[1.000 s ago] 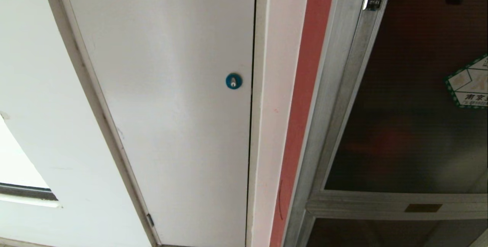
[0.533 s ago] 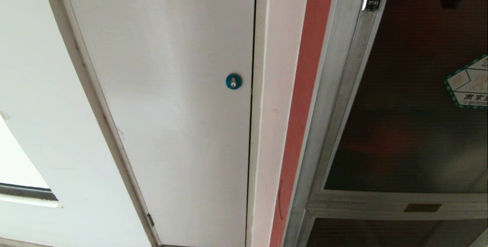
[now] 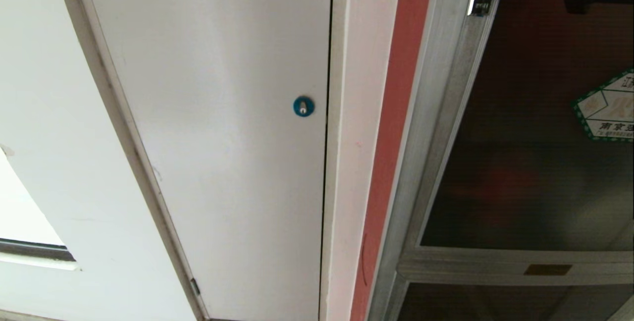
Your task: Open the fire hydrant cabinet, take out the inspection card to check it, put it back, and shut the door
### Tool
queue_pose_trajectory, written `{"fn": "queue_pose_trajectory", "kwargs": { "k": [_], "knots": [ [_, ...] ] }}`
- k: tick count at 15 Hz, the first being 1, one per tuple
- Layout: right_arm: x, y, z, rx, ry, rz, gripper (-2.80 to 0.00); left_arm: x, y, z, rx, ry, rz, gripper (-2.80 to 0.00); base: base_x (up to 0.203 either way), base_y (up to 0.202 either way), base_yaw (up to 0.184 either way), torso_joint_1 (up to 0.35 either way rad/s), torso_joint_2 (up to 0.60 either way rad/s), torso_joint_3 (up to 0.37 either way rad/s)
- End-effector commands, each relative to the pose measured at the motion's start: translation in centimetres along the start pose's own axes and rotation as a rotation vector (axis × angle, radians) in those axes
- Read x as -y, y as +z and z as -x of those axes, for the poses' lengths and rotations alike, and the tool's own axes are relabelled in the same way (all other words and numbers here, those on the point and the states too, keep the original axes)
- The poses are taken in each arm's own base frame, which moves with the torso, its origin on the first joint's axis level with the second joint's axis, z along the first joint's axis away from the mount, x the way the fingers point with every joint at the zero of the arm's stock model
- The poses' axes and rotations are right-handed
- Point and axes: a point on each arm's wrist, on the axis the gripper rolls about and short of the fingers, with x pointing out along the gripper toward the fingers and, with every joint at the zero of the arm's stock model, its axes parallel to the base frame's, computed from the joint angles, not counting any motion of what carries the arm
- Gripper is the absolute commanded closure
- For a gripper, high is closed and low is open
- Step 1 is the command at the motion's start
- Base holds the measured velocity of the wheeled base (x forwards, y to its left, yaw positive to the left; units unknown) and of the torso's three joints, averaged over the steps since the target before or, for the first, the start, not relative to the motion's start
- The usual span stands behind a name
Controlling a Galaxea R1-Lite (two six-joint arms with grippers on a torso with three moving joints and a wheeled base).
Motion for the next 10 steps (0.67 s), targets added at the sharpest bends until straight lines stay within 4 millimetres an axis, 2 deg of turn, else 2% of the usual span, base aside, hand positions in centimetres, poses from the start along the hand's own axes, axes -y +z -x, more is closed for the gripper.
{"fn": "queue_pose_trajectory", "kwargs": {
  "k": [1,7,10],
  "knots": [
    [0.42,-0.48,-0.58,-0.023,-0.011,-0.01,0.0,0.0,-0.01,0.0,0.0,0.0,-0.001,0.0,0.0,0.0,0.0,0.0,0.0,0.0],
    [0.84,-0.55,-1.22,-0.016,-0.014,-0.01,0.0,0.0,-0.01,0.0,-0.002,0.0,0.0,0.0,0.0,0.0,0.0,0.0,0.0,0.0],
    [0.38,-0.14,-0.44,0.005,-0.002,-0.003,0.0,0.0,0.0,0.0,0.0,0.0,0.0,0.0,0.0,0.0,0.0,0.0,0.0,0.0]
  ]
}}
